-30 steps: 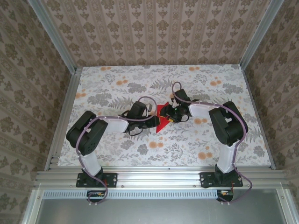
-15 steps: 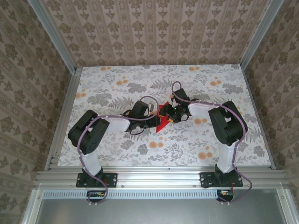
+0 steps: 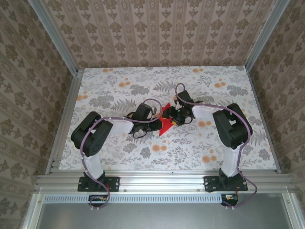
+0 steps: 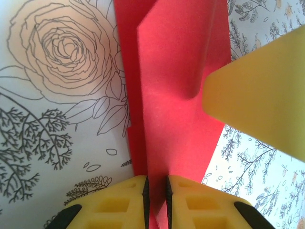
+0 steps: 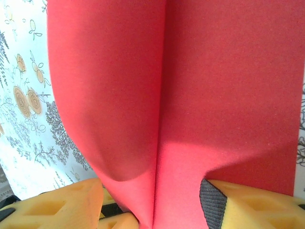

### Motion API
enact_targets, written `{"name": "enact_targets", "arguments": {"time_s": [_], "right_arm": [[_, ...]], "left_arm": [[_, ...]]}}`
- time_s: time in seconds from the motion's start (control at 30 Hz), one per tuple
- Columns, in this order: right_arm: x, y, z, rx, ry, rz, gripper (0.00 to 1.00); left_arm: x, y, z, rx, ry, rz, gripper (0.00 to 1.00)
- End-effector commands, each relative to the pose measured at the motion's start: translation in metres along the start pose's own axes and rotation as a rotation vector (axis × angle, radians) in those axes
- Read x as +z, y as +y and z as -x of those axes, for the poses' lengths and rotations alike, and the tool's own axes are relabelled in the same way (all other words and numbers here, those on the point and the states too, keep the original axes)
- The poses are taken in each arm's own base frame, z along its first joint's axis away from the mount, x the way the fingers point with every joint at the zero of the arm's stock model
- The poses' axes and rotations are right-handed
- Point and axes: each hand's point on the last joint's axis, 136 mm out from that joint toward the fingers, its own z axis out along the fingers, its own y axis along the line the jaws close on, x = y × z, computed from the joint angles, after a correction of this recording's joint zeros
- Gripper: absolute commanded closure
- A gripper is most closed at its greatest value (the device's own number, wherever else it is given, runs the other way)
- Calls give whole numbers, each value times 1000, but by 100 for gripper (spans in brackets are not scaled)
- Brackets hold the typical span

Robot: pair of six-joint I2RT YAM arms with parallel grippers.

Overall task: Fold a paper plane with a square sheet of paper (pick it up from the middle)
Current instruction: Fourth fold the wing at the center of the table.

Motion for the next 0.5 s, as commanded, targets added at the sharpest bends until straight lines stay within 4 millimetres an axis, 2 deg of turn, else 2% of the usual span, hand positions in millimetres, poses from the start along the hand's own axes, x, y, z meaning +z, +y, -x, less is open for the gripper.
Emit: {"name": "enact_targets", "arguments": {"time_s": [0.0, 0.27, 0.47], "right_arm": [[22, -117, -47, 92, 120, -383, 39], [24, -120, -49, 68, 127, -368, 40], [21, -136, -51, 69, 133, -455, 44]], "left_arm": [[6, 13, -6, 8, 29, 57, 82], [6, 14, -4, 3, 27, 65, 83], [4, 13, -3, 0, 24, 66, 82]]}}
